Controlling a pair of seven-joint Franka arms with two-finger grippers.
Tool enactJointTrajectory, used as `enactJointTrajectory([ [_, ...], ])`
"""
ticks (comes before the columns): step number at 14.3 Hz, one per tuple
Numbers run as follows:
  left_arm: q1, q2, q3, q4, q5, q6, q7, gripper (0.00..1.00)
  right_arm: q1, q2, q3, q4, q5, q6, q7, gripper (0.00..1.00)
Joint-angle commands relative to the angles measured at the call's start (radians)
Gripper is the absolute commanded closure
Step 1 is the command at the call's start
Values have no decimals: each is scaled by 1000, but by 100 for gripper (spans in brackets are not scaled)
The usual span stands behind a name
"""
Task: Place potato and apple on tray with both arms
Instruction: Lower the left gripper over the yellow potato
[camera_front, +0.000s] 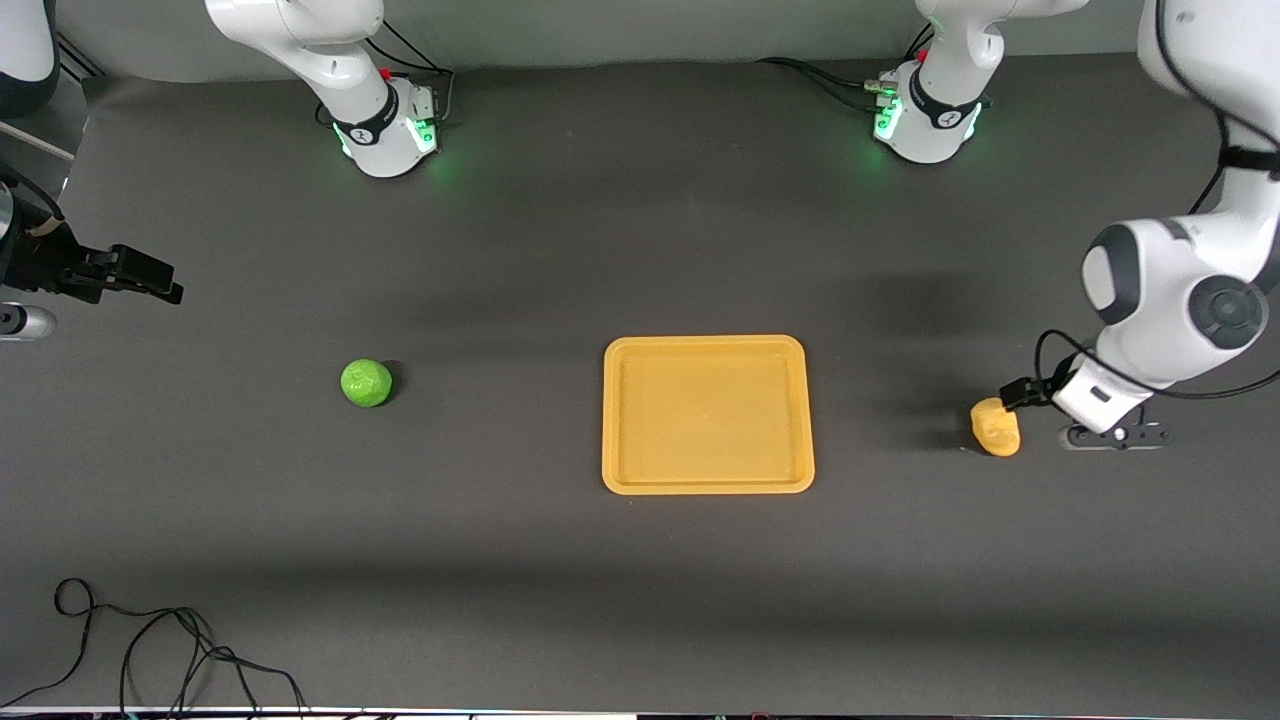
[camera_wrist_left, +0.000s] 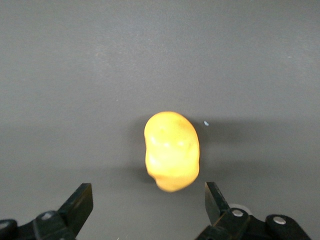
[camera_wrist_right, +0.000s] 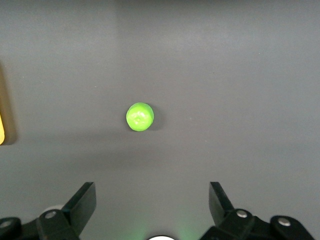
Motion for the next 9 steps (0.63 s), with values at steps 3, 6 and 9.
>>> enactJointTrajectory([
  [3,-15,120,0,7,-4,151,-52,0,7,9,-8,21,9,-8,-8,0],
  [6,-24,153,0,8,-4,186,-82,1,7,9,-8,21,9,-9,-8,0],
  [9,-29,168,-2,9,-4,188,-82,21,7,9,-8,21,9,-8,-8,0],
])
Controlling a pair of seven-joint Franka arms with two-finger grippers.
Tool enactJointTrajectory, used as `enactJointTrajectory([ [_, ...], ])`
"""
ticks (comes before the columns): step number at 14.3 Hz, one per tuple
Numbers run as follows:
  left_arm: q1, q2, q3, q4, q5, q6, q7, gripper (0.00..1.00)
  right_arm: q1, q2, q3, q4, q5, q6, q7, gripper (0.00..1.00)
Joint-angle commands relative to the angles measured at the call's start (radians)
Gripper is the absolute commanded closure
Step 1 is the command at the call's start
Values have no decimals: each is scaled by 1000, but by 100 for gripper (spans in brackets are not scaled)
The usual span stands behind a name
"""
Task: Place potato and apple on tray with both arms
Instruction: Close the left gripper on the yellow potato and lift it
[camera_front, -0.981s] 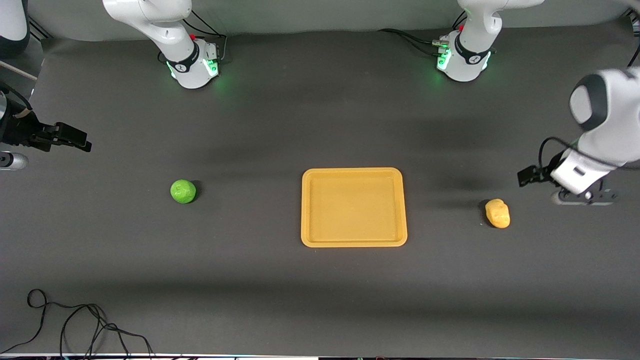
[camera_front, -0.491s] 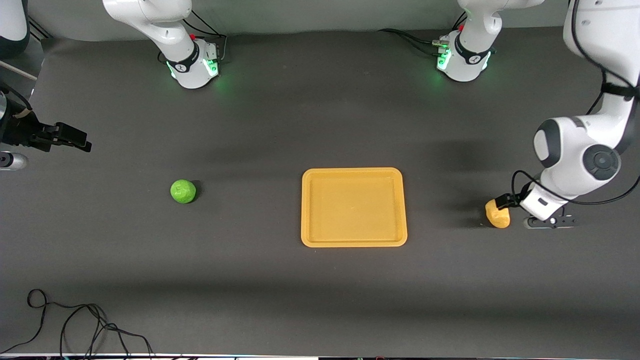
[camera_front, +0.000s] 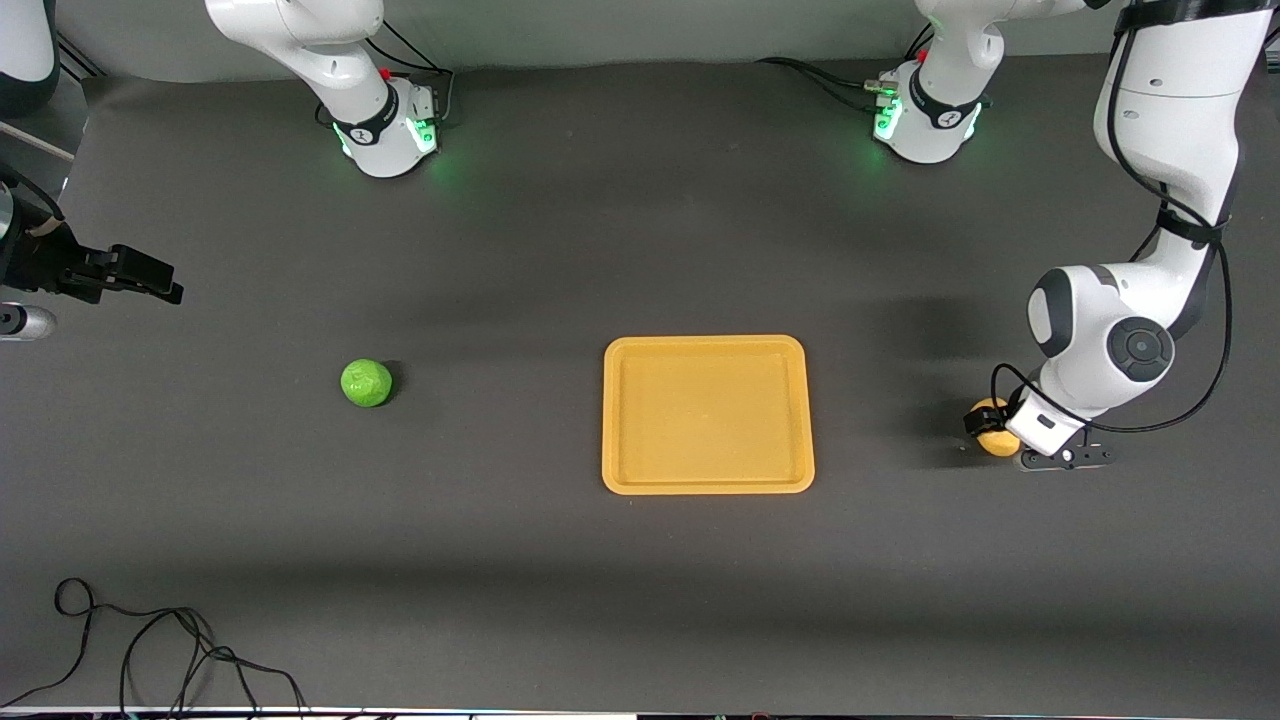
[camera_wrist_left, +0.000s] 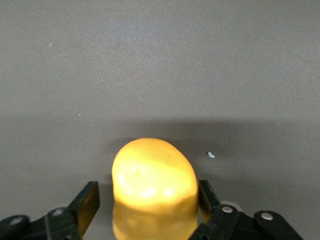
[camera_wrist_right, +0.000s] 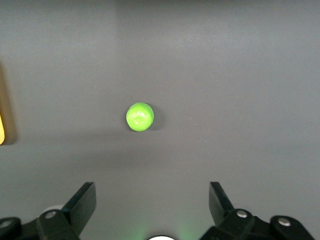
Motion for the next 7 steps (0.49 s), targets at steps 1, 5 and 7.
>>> enactJointTrajectory([
  [1,-17,2,6,9,-4,-5,-20,29,7,9,-8,21,9,-8,-8,0],
  [5,-20,-69,2,16,-6,-46,-23,45,7,9,-8,21,9,-8,-8,0],
  [7,-28,-127,-5,50,-7,-156,-39,52,7,9,-8,21,9,-8,-8,0],
])
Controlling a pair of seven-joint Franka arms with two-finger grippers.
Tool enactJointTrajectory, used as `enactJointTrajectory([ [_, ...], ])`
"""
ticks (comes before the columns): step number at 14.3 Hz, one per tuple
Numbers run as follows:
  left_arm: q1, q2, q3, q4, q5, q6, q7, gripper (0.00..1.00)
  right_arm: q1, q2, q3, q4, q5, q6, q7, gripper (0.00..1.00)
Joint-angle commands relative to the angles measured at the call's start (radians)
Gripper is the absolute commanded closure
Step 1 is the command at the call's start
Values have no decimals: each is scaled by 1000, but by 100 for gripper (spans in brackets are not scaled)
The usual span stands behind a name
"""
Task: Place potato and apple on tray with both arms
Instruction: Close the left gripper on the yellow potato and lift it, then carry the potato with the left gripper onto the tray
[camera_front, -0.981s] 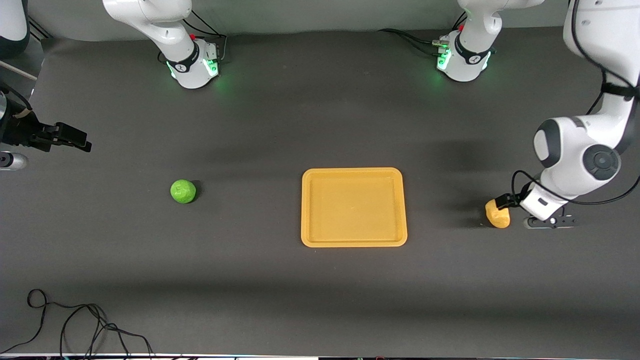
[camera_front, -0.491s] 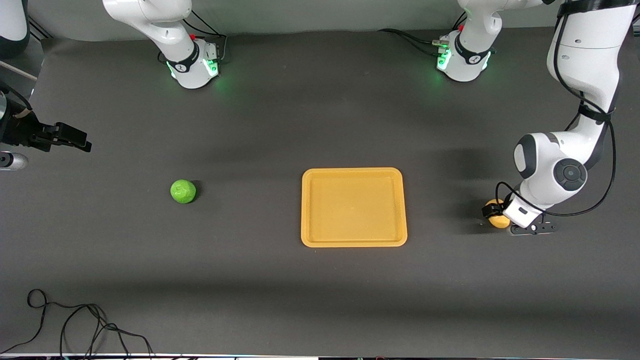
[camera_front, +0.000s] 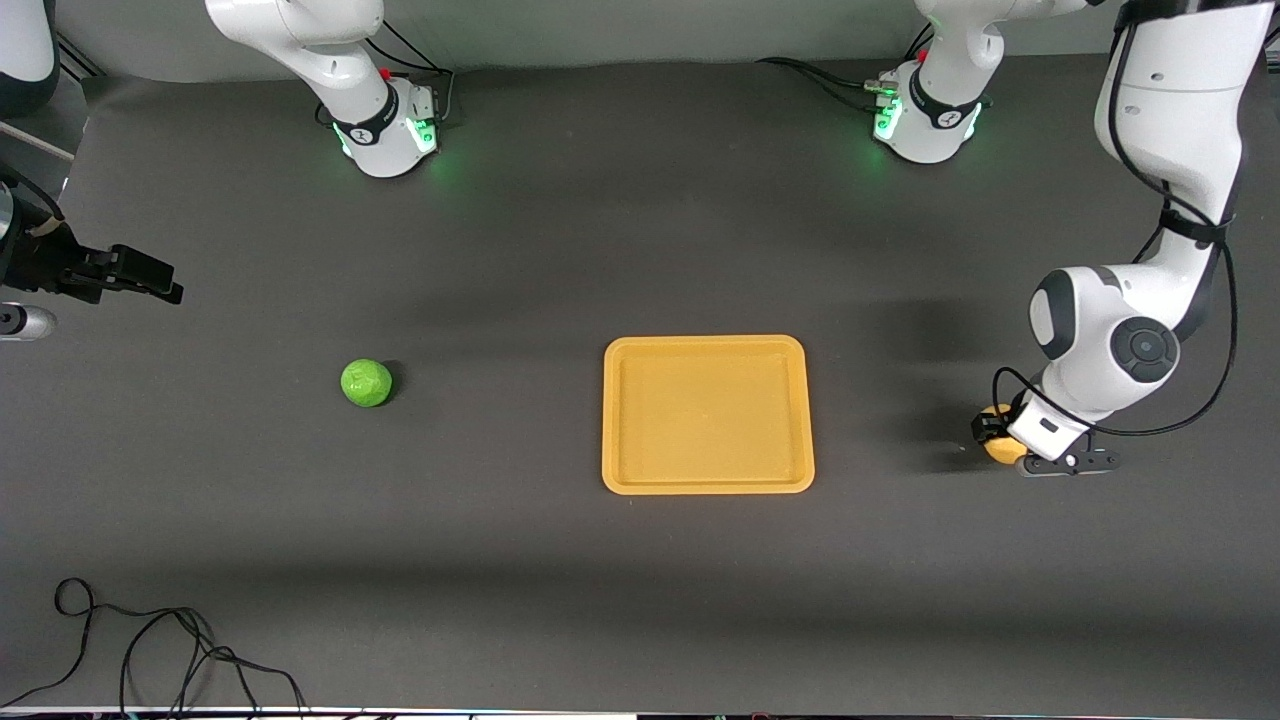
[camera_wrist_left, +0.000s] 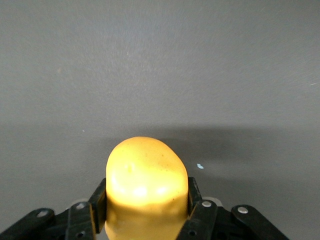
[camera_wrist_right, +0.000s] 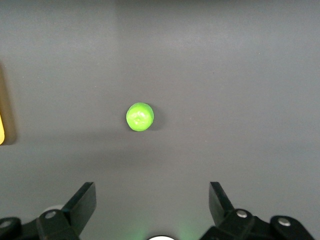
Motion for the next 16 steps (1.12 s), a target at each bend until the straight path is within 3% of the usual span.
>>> enactJointTrajectory([
  [1,-26,-122,-7,40,-6,-186,-51,53,7,9,-8,21,9,-8,-8,0],
  [5,-34,-235,-105,199,-32,-565,-127,42,7,9,-8,21,9,-8,-8,0],
  [7,-35,-252,-180,242,-48,-639,-209,43,7,10,-8,21,9,-6,-7,0],
  [11,-66,-220,-325,244,-32,-609,-362,43,7,15,-8,29,10,-5,-7,0],
  [16,-224,-56,-325,241,60,-494,-509,43,7,16,-8,31,10,-5,-7,0],
])
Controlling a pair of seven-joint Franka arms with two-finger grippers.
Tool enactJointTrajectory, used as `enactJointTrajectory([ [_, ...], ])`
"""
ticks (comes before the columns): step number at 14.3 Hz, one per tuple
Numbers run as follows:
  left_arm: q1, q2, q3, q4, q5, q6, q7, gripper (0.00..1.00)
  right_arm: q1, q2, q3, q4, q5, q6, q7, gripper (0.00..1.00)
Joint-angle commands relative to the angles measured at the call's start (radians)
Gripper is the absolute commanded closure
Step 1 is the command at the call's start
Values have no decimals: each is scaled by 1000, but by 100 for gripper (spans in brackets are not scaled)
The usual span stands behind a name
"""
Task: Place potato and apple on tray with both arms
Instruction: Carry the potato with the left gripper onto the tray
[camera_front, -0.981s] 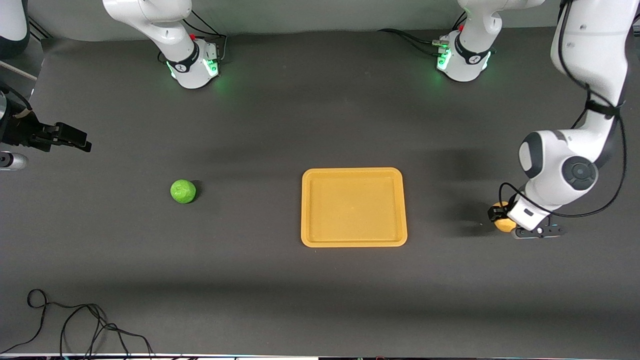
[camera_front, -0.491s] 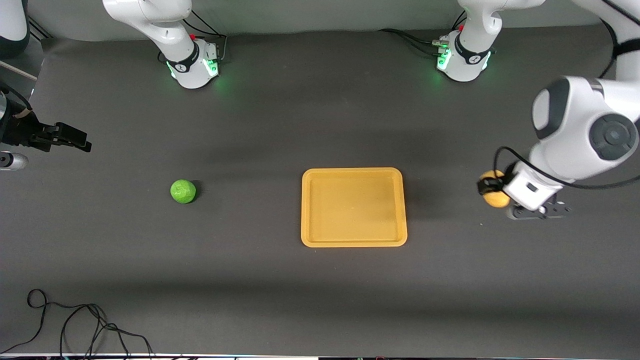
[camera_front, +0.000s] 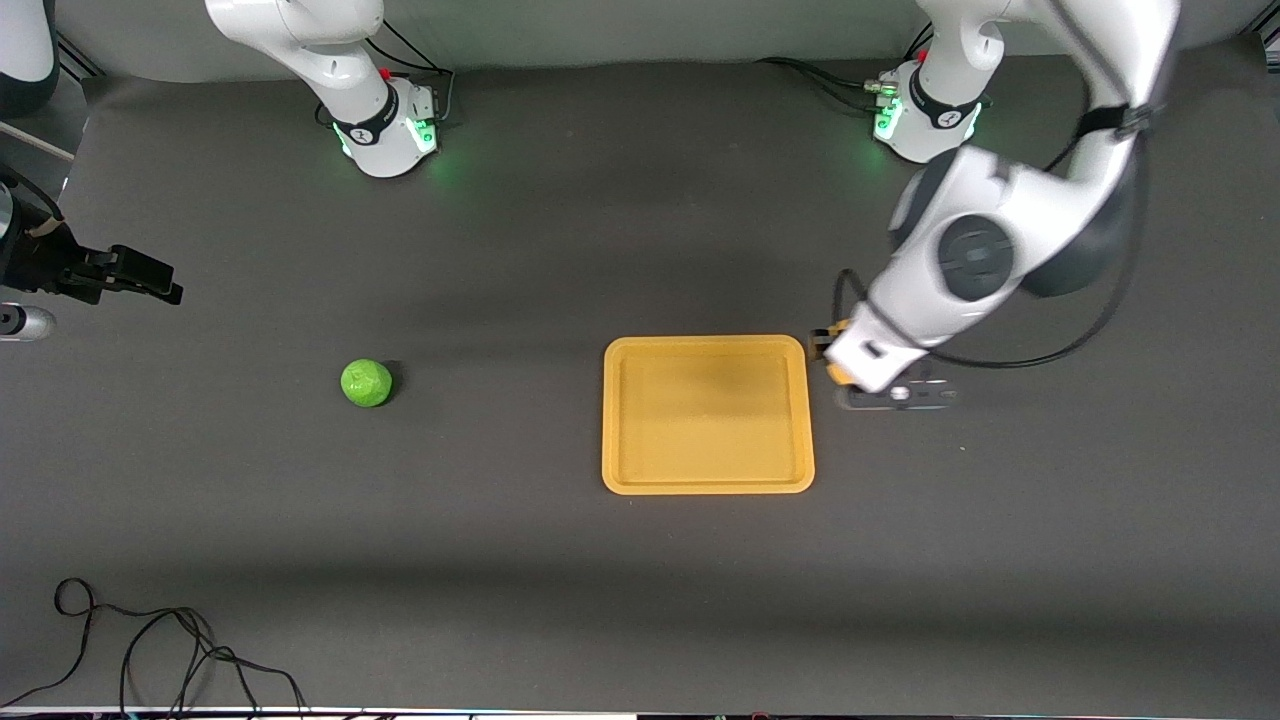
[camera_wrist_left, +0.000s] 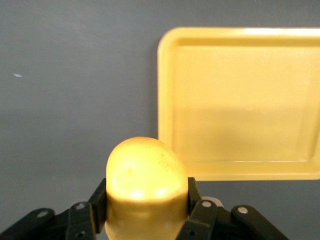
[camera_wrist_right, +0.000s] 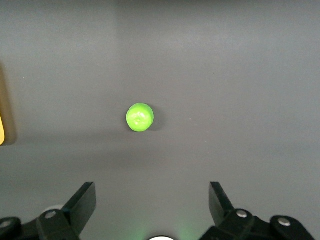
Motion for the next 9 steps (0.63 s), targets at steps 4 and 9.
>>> enactJointTrajectory([
  [4,-108,219,9,15,159,142,-179,43,13,19,-8,31,4,-7,-8,0],
  [9,-122,288,11,15,212,204,-204,36,13,11,-6,23,1,-6,-23,0],
])
